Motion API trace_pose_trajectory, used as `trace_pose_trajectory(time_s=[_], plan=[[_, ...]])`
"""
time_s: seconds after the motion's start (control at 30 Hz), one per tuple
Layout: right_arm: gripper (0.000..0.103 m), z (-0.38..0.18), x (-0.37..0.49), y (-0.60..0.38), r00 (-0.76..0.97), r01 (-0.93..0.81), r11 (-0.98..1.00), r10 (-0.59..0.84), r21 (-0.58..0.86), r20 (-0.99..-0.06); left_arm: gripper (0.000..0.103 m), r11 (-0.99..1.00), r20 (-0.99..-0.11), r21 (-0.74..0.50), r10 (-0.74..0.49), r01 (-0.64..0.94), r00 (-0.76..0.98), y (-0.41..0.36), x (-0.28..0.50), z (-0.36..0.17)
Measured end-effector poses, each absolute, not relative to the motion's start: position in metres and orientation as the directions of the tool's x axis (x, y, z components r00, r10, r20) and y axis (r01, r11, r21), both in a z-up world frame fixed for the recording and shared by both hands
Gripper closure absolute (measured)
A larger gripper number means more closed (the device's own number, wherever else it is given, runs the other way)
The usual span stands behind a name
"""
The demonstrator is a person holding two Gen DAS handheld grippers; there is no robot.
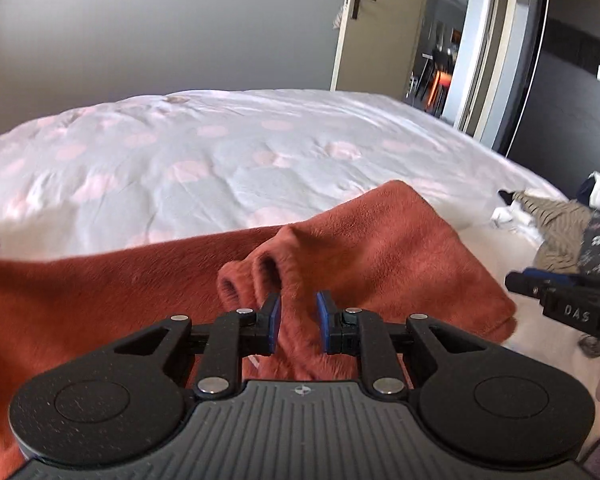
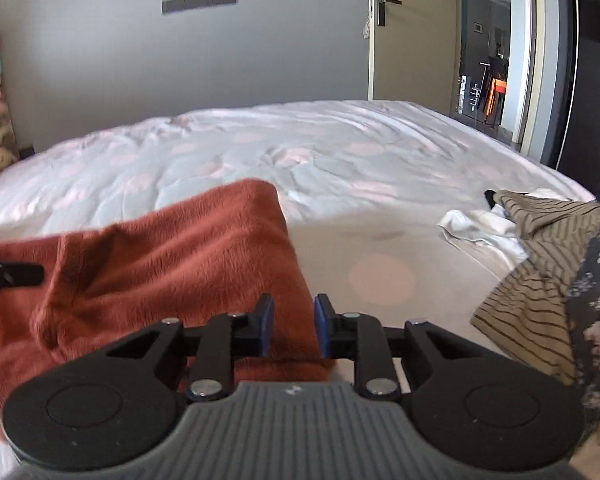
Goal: Fold clothes
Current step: 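Grasp the folded trouser edge with the left gripper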
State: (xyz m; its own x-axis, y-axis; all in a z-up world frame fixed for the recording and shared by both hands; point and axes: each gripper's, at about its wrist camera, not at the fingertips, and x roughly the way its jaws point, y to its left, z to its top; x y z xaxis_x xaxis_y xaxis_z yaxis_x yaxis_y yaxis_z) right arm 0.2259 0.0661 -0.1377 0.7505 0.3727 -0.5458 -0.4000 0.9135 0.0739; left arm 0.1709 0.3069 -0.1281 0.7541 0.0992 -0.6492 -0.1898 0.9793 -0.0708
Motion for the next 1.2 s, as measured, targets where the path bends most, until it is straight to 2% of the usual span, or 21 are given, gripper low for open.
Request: trace_pose_trajectory(time_s=[0.07,0.23,0.33,0.63,0.7,0.83,0.93,1.2], plan=[[0.078,-0.143,0.233,0.073,0.745,-0.429,0.899,0.408,0.09,-0.528,0.087,0.981,-0.671,-0.035,0.119,-0.192,0.732,0.304,0.19,-0.135],[0.077,-0.186,0.249,0.073,0.634,-0.432,0.889,0.419,0.152,-0.649,0.09,0.966,-0.752,0.098,0.231,-0.241,0.618,0.316,0.22,-0.163],[0.078,-0.193,0.249,0.073,0.618,-0.447,0.879,0.436,0.164,-0.655,0.09,0.959,-0.762,0.202,0.283,-0.202,0.583,0.309,0.228,-0.172],[0.08,-0.181,0.24,0.046,0.596,-0.409,0.875,0.471,0.259,-0.651,0.088,0.945,-0.776,0.245,0.326,-0.218,0.54,0.295,0.218,-0.147],[0.075,-0.172,0.237,0.038,0.635,-0.389,0.879,0.472,0.275,-0.612,0.087,0.957,-0.758,0.215,0.288,-0.193,0.585,0.285,0.211,-0.129],[0.075,-0.156,0.239,0.034,0.702,-0.383,0.881,0.473,0.278,-0.533,0.087,0.976,-0.72,0.182,0.215,-0.12,0.66,0.259,0.213,-0.099],[0.082,-0.149,0.252,0.045,0.712,-0.4,0.877,0.48,0.266,-0.512,0.087,0.986,-0.713,0.158,0.148,-0.048,0.685,0.24,0.237,-0.09],[0.091,-0.147,0.291,0.073,0.713,-0.46,0.855,0.517,0.24,-0.474,0.087,0.989,-0.725,0.115,0.021,0.091,0.689,0.226,0.315,-0.116]])
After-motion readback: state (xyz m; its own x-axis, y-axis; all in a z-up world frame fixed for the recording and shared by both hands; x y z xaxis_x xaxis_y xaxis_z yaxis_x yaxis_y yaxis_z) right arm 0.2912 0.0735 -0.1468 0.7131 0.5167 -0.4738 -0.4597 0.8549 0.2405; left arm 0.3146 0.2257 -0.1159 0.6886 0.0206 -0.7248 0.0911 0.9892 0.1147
